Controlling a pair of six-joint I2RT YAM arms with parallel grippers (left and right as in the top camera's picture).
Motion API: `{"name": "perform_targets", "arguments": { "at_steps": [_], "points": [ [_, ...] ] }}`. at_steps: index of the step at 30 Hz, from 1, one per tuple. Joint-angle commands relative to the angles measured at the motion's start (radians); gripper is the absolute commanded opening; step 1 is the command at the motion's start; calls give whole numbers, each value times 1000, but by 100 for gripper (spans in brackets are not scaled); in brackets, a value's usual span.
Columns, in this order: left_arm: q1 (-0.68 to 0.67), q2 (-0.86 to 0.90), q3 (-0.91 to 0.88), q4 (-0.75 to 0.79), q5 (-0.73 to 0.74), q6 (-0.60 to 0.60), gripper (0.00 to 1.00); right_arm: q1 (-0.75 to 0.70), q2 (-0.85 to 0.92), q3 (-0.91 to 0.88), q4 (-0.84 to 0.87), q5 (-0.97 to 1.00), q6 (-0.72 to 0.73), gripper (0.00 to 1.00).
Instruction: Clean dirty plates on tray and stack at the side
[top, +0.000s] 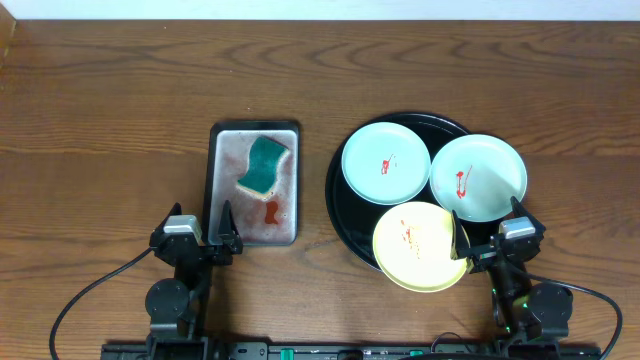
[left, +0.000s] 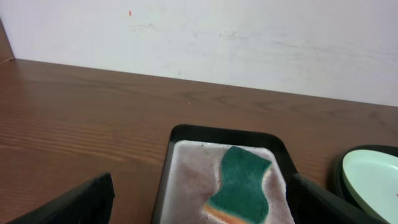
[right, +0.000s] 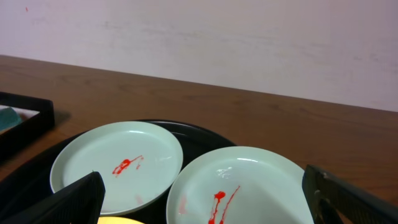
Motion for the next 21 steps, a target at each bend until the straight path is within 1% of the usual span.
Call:
{"name": "perform_targets", "arguments": {
  "at_steps": [1,10,14,15,18,21],
  "points": [
    [3,-6,-8,-45,14,17,89,10,3,-3,-3,2,2,99],
    [3,-6,-8,-44,15,17,89,10,3,-3,-3,-1,2,99],
    [3,-6,-5,-47,15,-57,89,11,3,-3,4,-47,21,99],
    [3,-6,3,-59,14,-71,89,11,3,-3,4,-59,25,99],
    [3,8,43,-104,14,-106,89,10,3,3,-11,-53,103,99],
    [3,63,119,-176,14,-108,89,10,16,21,-39,-53,143,99]
  ]
}}
